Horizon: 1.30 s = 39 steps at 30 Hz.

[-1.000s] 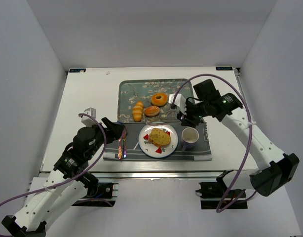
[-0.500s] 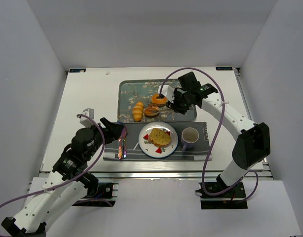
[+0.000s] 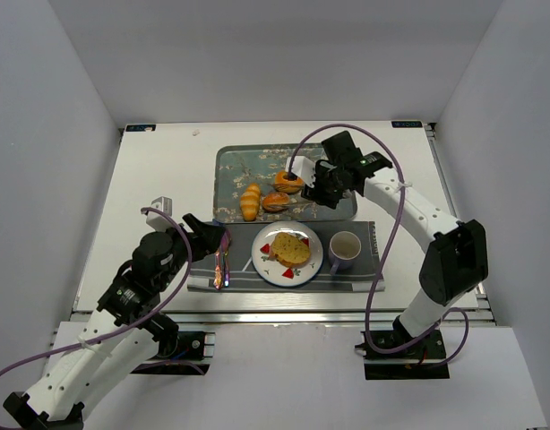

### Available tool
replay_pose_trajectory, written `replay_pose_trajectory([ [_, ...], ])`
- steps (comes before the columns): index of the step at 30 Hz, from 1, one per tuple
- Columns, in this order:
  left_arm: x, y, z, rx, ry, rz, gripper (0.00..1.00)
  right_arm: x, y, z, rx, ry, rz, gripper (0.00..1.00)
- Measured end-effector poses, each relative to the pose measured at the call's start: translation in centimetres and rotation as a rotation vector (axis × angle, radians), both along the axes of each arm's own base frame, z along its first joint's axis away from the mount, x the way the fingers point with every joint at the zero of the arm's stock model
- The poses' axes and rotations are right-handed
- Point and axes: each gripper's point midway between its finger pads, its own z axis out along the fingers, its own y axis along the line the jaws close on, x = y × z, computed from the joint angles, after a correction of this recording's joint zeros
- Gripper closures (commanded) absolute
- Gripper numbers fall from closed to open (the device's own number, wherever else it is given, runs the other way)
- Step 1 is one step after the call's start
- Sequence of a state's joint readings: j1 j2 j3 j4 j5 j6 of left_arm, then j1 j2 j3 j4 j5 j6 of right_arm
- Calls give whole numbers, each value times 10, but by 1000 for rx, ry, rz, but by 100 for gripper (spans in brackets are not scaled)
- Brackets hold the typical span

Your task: Place the bread

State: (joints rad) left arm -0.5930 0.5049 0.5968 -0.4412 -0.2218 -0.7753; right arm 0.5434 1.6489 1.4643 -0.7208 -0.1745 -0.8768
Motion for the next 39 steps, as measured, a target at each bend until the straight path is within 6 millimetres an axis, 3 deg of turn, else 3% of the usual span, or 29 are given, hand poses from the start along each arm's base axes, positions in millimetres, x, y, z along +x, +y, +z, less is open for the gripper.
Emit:
replay_pose_trajectory([
  [6,0,0,0,0,0,1,26,4,1,-20,-34,34,6,49],
  [8,0,0,0,0,0,2,26,6,1,-30,-49,49,10,54],
  [9,0,1,0,1,-1,3,26,7,1,-35,-57,58,11,63],
  [14,0,1,-1,4,1,8,26,9,1,-42,-80,72,23,88],
  [18,0,2,0,2,-2,10,26,4,0,-25,-62,45,40,92],
  [22,0,2,0,2,-3,11,26,-6,-1,13,-4,-20,59,92],
  [26,0,2,0,2,-3,10,26,-31,-5,55,66,-73,98,91],
  [28,0,2,1,1,-4,11,26,-47,-11,64,85,-84,117,90],
  [30,1,2,1,0,-5,10,26,-65,-19,61,78,-69,133,89],
  [34,0,2,1,0,-6,9,26,-94,-34,33,26,5,156,86],
  [39,0,1,1,-1,-4,5,26,-111,-45,1,-47,85,170,80],
])
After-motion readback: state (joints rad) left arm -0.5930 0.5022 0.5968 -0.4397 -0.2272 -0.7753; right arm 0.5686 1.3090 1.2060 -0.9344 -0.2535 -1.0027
